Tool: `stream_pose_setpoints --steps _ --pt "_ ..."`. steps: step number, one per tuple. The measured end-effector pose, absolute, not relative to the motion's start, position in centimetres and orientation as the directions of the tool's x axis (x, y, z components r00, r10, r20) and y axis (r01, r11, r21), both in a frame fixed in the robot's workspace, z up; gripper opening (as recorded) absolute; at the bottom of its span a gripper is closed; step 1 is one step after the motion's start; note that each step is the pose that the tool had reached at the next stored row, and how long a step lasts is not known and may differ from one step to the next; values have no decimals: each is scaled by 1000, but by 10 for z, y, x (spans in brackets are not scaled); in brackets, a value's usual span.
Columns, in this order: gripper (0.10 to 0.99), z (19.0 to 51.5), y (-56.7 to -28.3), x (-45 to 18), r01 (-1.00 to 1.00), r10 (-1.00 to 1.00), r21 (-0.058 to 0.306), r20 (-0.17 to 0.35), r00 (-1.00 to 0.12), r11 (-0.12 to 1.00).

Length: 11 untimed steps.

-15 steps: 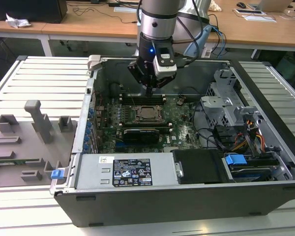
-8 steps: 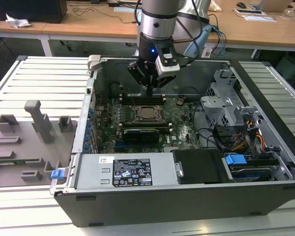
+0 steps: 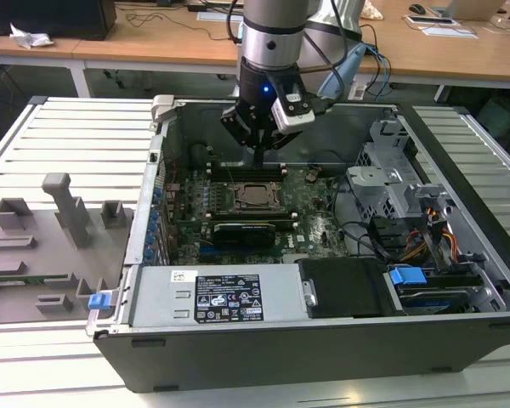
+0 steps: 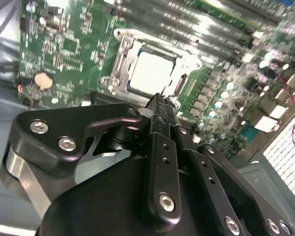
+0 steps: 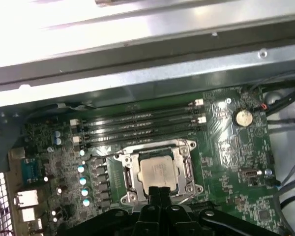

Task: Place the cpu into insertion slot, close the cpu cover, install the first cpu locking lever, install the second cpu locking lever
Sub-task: 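Install the first cpu locking lever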

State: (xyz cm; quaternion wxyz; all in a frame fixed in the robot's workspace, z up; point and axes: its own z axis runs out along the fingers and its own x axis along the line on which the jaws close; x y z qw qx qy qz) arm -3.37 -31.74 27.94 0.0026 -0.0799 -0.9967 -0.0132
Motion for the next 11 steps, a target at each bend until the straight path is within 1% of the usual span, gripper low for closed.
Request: stream_pose_setpoints --steps 3,8,11 --pt "106 279 -317 -34 117 118 30 -11 -993 993" --pt "106 275 -317 -34 -2 -2 30 -12 -1000 1000" --pt "106 274 -317 -52 -6 -5 33 -20 -1000 999"
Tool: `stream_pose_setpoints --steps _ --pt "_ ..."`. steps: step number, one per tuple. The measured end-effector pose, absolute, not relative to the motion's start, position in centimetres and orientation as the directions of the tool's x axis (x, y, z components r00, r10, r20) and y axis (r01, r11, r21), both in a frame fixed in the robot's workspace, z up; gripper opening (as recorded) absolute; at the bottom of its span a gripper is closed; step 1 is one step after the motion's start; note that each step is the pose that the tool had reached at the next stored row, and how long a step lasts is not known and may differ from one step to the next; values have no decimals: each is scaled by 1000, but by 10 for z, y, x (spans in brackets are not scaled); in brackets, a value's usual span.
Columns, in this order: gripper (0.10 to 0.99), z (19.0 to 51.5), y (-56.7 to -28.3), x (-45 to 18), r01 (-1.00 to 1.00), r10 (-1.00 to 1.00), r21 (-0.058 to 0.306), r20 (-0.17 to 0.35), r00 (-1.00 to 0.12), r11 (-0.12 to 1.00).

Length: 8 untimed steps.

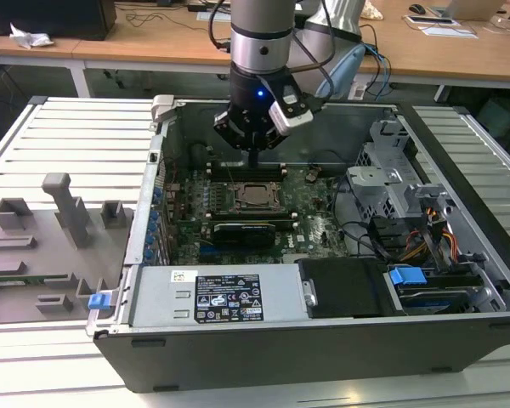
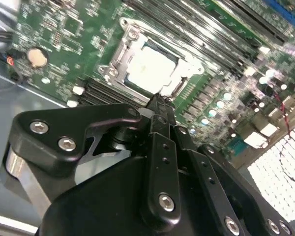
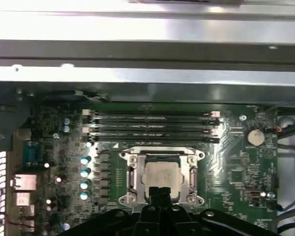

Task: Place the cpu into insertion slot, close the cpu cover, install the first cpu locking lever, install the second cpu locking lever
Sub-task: 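Install the first cpu locking lever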

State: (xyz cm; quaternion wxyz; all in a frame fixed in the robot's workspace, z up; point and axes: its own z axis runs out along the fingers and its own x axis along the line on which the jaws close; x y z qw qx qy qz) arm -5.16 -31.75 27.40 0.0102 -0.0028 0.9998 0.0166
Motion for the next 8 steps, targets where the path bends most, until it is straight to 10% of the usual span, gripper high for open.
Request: stream_pose_setpoints --steps 8 --pt "106 270 -317 -84 -6 -5 33 -22 -1000 999"
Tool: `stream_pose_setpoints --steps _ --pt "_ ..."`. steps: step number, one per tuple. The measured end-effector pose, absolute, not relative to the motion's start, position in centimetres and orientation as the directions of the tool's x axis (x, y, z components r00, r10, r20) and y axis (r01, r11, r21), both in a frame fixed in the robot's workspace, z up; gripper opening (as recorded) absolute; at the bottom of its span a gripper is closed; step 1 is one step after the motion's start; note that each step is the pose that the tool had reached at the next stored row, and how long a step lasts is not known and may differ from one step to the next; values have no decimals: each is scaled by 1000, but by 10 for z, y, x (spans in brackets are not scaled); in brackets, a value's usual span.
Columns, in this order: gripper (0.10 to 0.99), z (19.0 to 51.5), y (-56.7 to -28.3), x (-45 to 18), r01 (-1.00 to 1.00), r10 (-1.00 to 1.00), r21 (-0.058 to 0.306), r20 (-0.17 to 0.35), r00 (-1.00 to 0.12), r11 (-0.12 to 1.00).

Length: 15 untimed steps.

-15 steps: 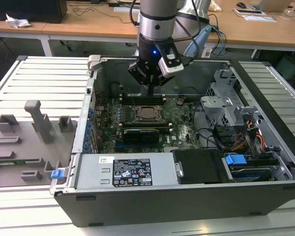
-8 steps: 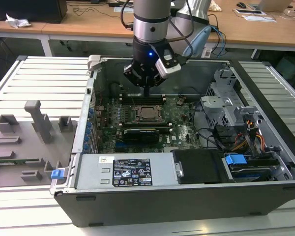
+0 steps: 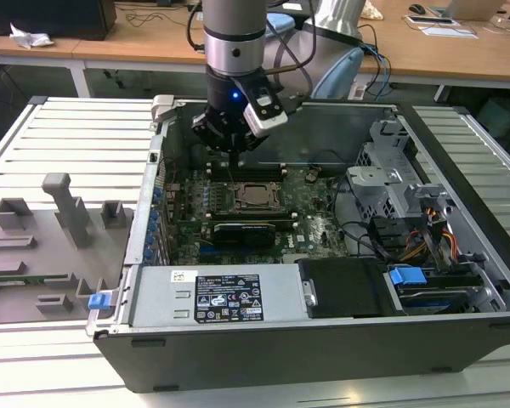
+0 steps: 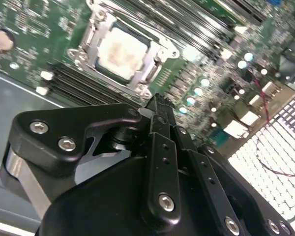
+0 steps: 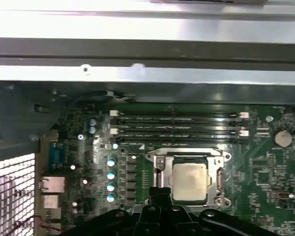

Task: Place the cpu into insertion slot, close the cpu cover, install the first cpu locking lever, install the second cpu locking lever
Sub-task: 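Install the first cpu locking lever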

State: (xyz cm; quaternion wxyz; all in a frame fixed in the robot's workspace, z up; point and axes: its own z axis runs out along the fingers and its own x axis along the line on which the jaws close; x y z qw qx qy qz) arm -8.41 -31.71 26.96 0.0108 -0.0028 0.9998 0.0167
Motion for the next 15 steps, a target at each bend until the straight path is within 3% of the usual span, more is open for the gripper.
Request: stream_pose_setpoints --steps 15 --pt "106 259 -295 -107 -6 -6 33 -22 -1000 999"
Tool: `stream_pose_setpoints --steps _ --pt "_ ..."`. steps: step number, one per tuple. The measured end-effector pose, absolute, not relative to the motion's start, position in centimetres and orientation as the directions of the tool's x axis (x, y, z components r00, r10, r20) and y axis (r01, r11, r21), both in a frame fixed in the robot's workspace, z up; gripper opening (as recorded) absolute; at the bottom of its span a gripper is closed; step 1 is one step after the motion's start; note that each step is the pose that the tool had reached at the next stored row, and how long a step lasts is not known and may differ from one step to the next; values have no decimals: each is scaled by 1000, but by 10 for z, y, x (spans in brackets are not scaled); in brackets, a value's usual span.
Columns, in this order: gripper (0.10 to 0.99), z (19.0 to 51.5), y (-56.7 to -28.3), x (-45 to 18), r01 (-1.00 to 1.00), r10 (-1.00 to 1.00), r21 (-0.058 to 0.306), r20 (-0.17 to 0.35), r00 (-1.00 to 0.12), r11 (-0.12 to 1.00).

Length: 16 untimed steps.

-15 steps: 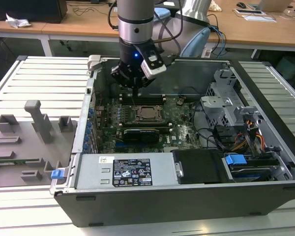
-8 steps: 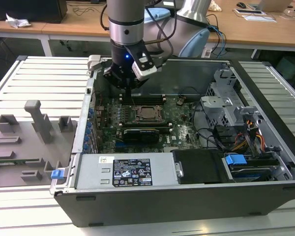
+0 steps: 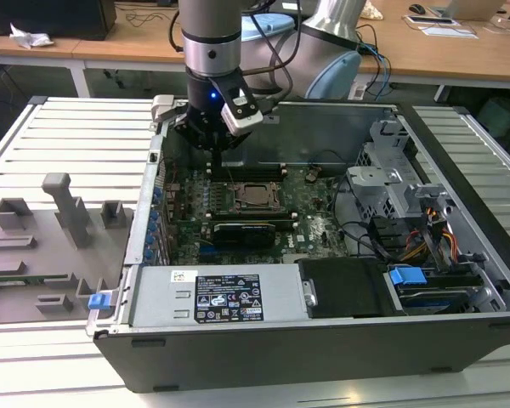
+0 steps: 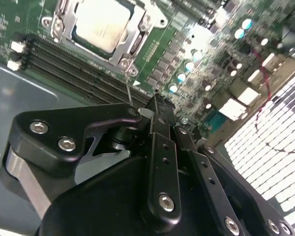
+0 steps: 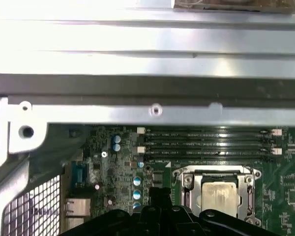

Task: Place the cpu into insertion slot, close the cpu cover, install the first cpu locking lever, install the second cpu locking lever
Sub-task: 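Install the first cpu locking lever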

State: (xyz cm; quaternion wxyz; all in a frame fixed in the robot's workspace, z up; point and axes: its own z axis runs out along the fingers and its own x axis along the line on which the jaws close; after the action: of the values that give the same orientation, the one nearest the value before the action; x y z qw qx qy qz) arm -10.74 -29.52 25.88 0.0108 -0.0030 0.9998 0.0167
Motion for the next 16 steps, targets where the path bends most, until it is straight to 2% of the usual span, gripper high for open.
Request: stream_pose_setpoints --steps 16 --pt "106 252 -287 -69 -6 -6 33 -22 -1000 999"
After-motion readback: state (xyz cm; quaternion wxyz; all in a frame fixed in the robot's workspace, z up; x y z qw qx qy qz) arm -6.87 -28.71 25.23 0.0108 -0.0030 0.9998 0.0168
